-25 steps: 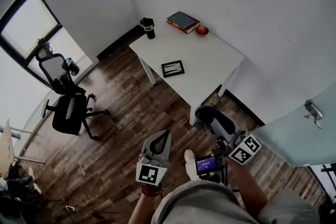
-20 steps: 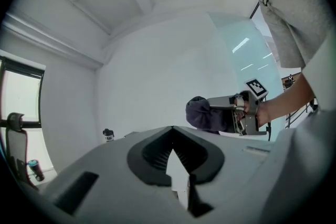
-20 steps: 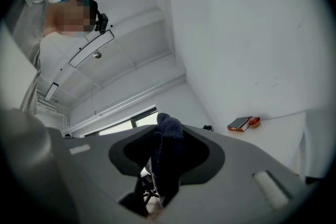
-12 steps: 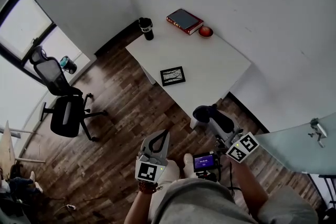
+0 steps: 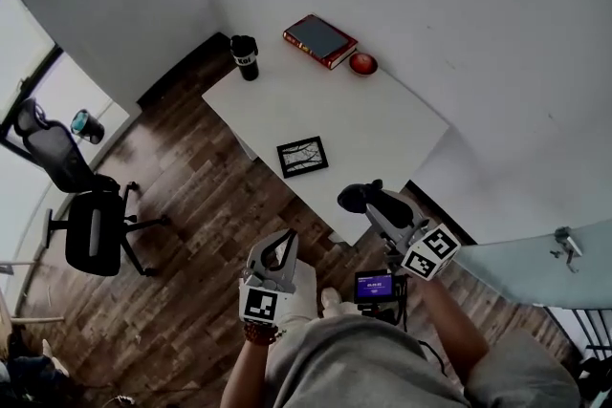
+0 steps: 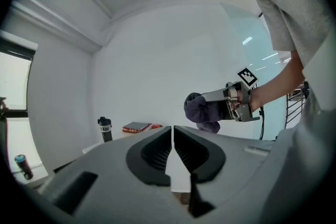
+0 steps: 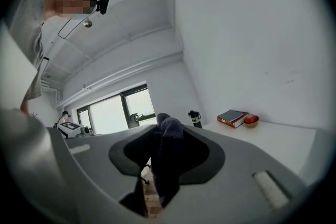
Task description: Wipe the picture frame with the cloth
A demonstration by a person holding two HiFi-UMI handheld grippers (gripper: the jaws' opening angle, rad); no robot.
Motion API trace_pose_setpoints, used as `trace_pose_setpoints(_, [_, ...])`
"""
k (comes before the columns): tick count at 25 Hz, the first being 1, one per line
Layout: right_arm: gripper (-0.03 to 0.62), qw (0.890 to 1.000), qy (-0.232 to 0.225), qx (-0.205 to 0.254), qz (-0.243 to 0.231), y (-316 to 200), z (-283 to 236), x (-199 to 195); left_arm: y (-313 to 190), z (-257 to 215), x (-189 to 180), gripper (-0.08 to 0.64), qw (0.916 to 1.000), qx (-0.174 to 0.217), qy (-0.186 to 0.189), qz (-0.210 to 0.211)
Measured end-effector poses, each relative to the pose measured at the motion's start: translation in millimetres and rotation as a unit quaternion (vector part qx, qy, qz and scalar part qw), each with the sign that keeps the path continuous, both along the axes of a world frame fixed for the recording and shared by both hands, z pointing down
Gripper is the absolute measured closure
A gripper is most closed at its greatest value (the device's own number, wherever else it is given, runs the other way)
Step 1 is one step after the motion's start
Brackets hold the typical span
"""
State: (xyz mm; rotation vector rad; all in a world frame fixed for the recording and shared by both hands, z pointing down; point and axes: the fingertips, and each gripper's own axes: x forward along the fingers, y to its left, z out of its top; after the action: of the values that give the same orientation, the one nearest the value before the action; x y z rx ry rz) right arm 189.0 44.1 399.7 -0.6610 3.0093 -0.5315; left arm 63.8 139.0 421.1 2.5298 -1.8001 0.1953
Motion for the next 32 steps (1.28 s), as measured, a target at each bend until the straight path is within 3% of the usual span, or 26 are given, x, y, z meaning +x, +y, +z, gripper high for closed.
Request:
trace_pose_setpoints(9, [0.457,0.996,0.062,-0.009,0.057,-106,22,-97,-109,35,-95,0.508,0.9963,-0.022,-0.015,0.081])
trace_pose_setpoints(13, [0.457,0.992,0.11,0.005,0.055,-139,43,-132,-139,70,-120,0.44,0.9904,-0.052,-0.025,0.125])
trace_pose_setpoints(21, [0.457,0.98,0.193,0.015,0.033,-197,103,-164,-179,155,-119,0.251,0.9707,-0.123,-0.054,0.199])
trace_pose_setpoints(27, [0.457,0.967,0.251,0.026,-0.026,-224,168,-187,-198,214,-112,0.089,0.9589,-0.157,-0.103,0.213])
trace_pose_setpoints(32, [0.457,0.951,0.303,0.036,-0.057,-238,218,-201,-218,263,-113,0.028,0.9496,-0.204,-0.098,0.217])
